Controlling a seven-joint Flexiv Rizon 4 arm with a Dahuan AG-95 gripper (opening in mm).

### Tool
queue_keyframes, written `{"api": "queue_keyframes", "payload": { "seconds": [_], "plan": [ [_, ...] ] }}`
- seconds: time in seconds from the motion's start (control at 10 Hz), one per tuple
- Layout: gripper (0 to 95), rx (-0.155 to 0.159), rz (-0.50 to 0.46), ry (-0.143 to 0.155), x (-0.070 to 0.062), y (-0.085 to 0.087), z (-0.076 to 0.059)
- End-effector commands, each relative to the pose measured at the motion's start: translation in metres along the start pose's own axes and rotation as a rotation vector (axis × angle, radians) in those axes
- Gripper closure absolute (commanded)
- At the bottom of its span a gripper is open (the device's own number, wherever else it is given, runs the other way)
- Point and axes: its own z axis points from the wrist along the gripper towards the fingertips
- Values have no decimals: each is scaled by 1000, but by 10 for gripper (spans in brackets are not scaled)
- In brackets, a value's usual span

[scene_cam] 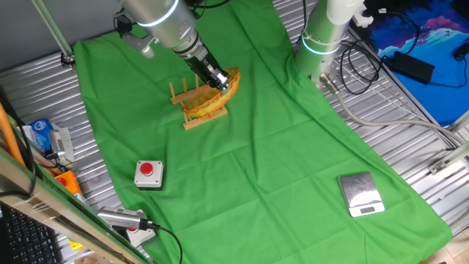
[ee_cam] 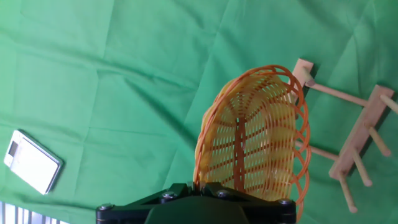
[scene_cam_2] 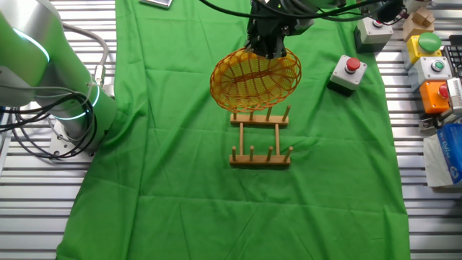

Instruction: Put the dish on the dish rack

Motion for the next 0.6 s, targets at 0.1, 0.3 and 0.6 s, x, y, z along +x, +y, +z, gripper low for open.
{"api": "queue_keyframes", "payload": {
  "seconds": [0.1, 0.3, 0.6],
  "plan": [
    [950, -5, 4, -1, -1, 0, -1],
    [950, -4, 10, -16, -1, 0, -1],
    [950, -4, 8, -26, -1, 0, -1]
  ]
}}
